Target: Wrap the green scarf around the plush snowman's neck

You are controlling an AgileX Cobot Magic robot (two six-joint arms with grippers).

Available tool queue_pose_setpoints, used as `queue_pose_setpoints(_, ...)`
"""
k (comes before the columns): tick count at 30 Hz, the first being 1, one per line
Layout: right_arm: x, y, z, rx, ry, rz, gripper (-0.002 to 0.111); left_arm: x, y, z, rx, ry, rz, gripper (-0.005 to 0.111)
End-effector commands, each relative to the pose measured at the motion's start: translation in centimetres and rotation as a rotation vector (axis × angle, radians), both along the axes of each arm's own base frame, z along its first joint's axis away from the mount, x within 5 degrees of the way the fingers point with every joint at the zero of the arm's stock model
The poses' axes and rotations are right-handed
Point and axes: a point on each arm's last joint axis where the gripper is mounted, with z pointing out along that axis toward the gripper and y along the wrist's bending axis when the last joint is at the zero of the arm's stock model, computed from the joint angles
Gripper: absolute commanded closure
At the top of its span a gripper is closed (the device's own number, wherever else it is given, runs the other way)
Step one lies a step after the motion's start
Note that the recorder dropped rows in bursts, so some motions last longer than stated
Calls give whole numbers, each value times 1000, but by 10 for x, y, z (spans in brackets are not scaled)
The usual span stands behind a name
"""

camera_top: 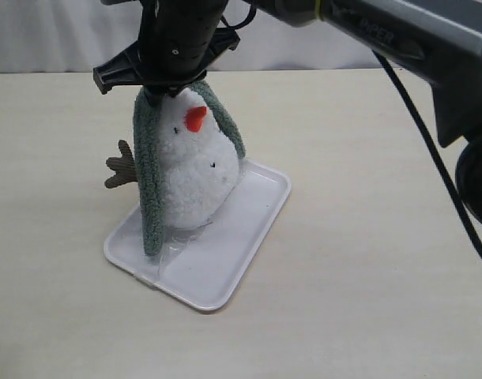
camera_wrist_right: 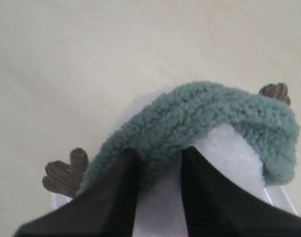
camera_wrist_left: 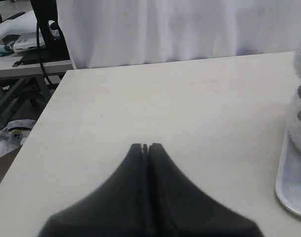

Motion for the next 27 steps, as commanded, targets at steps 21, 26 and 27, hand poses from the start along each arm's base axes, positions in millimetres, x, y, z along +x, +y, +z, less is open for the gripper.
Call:
queue_pose_setpoints(21,6,14,-20,3,-35,93,104,0,0,1,-4,-14,-8,107)
queue_pose_setpoints(26,-13,1,23,6,-45,146,84,0,0,0,-4,-11,-7,107)
queue_pose_setpoints(27,-17,-1,27,12,-22,149,78,0,0,0,-4,-11,-7,107)
